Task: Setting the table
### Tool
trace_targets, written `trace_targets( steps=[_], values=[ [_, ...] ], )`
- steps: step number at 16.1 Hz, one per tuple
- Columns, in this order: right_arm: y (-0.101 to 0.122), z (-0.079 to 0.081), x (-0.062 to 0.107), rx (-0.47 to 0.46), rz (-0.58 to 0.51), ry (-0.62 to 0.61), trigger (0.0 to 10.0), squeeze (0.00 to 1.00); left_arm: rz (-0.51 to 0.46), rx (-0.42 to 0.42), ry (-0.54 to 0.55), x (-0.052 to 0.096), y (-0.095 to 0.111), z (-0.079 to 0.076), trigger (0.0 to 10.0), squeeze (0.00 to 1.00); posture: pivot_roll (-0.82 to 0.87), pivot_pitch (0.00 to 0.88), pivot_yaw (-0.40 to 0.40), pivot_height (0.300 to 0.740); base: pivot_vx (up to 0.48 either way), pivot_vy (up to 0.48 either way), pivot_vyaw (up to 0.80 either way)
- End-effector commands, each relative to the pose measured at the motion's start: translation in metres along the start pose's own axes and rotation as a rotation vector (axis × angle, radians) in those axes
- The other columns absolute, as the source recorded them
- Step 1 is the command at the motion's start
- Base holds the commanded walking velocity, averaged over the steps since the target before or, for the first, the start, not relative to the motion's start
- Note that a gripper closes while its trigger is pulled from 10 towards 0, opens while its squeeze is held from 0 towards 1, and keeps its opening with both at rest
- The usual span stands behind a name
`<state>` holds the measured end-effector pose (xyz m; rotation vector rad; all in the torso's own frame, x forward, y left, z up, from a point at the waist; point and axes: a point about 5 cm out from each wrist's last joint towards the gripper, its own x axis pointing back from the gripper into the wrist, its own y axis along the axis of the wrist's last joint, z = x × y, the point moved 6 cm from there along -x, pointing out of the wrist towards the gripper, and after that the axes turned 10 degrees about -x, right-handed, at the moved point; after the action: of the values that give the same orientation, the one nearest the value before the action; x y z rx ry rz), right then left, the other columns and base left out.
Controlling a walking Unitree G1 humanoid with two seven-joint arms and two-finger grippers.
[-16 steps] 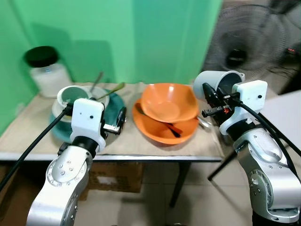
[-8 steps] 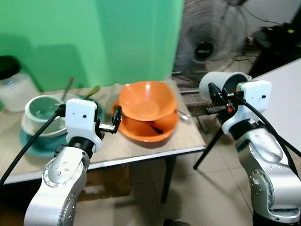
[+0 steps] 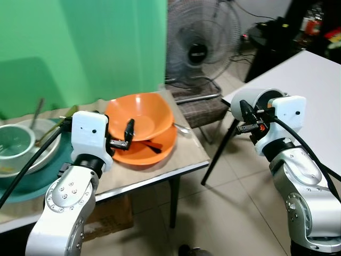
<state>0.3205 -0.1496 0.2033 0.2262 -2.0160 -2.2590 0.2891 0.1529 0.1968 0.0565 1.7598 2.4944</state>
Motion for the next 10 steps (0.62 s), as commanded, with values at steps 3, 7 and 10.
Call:
trace_targets(
  steps=[3,7,10],
  values=[
    [0.0059,-0.0017,0.0002,0.003,-0.014,-0.023,10.0,0.0,-0.016,0.02,-0.031,0.0023,0.0048,-0.0043,10.0,0.0,-0.02,0.0,-0.012,0.74,0.0,0.0,-0.77],
    [0.0093,-0.0024,0.001,-0.006,-0.026,-0.048,10.0,0.0,-0.028,0.087,-0.04,0.0058,0.0076,-0.0068,10.0,0.0,-0.03,0.0,-0.017,0.74,0.0,0.0,-0.76],
    [0.01,0.0004,0.0013,-0.005,-0.028,-0.028,10.0,0.0,-0.013,0.064,-0.052,0.0062,0.0053,-0.0091,10.0,0.0,-0.03,0.0,-0.021,0.74,0.0,0.0,-0.76]
  ],
)
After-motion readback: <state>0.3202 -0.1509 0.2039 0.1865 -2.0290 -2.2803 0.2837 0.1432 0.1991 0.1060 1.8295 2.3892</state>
